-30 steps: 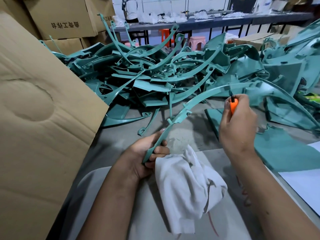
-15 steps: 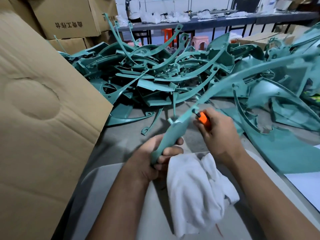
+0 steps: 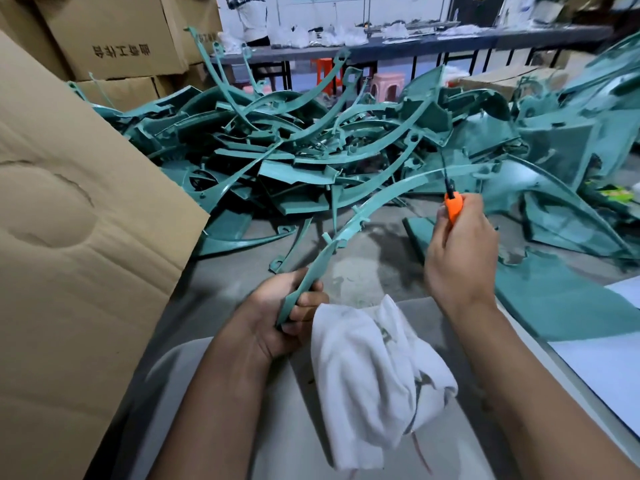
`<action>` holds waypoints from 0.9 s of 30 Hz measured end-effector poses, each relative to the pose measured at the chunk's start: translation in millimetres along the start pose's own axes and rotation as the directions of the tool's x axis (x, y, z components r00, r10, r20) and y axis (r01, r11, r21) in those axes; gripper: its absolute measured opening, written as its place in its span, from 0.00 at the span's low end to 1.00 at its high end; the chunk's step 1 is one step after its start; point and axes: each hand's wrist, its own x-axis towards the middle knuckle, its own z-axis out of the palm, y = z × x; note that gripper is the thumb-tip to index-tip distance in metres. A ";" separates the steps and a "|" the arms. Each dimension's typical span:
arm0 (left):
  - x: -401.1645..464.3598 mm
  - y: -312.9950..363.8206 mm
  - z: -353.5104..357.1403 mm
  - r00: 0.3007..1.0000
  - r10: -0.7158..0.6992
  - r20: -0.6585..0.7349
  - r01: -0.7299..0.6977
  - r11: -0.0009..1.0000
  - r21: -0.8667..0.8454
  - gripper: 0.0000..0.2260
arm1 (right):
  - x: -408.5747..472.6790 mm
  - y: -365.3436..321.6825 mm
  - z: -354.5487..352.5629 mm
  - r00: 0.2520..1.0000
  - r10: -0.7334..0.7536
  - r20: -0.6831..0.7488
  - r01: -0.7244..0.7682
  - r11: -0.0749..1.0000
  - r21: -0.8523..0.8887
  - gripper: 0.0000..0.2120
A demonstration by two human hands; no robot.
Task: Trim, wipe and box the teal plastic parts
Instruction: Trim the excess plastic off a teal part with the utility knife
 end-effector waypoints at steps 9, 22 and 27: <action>-3.9 0.3 0.8 1.000 -0.014 0.020 0.015 0.999 -0.044 0.04 | 1.7 3.5 0.3 0.991 0.041 -0.129 -0.044 0.999 -0.019 0.08; -0.2 -0.6 -3.9 0.999 -0.033 0.041 0.034 0.999 -0.020 0.07 | -12.4 -6.6 14.0 0.962 -0.124 0.242 0.132 0.991 -0.015 0.07; -0.1 -0.4 -4.5 0.998 -0.036 0.044 0.037 0.999 -0.003 0.08 | -13.7 -8.7 11.2 0.904 -0.234 0.358 0.231 0.972 0.051 0.03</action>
